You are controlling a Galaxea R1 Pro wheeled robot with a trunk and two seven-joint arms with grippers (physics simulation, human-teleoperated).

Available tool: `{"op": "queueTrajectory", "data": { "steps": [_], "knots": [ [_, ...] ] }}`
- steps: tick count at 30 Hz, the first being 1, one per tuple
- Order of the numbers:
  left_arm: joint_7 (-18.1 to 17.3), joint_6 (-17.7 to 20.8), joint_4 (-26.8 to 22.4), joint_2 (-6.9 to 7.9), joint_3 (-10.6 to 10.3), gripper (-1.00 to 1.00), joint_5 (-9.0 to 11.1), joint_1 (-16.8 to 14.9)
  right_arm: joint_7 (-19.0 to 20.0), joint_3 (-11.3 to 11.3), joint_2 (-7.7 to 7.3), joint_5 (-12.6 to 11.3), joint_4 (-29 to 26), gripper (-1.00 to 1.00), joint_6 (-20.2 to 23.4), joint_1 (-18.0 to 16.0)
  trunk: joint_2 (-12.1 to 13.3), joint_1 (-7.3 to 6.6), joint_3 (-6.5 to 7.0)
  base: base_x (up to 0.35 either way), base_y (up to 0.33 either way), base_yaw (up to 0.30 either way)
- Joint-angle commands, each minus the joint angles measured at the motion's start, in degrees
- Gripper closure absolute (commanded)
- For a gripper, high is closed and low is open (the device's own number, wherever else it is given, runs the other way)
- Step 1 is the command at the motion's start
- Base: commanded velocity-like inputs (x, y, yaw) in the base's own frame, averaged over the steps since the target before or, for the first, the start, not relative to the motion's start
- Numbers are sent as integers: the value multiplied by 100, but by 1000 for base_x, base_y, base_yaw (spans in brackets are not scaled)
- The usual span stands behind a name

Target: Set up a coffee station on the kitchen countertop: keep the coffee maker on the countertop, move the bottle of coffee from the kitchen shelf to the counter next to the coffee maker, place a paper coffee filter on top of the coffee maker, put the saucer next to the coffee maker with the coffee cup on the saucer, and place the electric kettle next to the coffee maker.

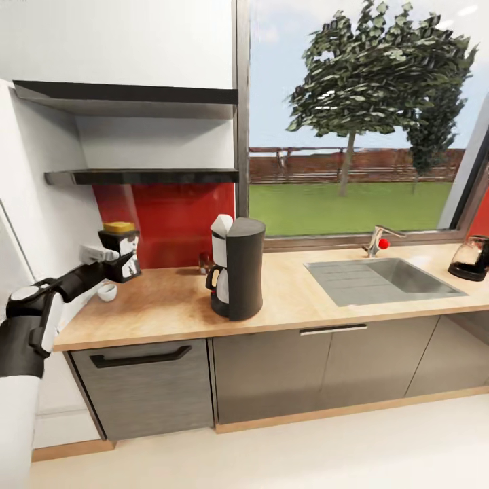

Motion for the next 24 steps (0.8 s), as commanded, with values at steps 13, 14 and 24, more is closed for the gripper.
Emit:
{"op": "queueTrajectory", "data": {
  "steps": [13, 14, 24],
  "knots": [
    [1308, -1097, 61, -992, -3, 100, -496, 990, 9, -33, 1, -43, 1, -100, -22, -2, -7, 1, -1, 0, 0, 0],
    [1460, -1313, 132, -1046, -5, 100, -551, 1112, 9, -34, 1, -45, 1, -100, -22, -2, -7, 1, -1, 0, 0, 0],
    [2536, -1716, 687, -1133, -104, 100, -716, 1307, 9, -36, 1, -48, 9, -100, -22, -6, -7, 1, -1, 0, 0, -127]
  ]
}}
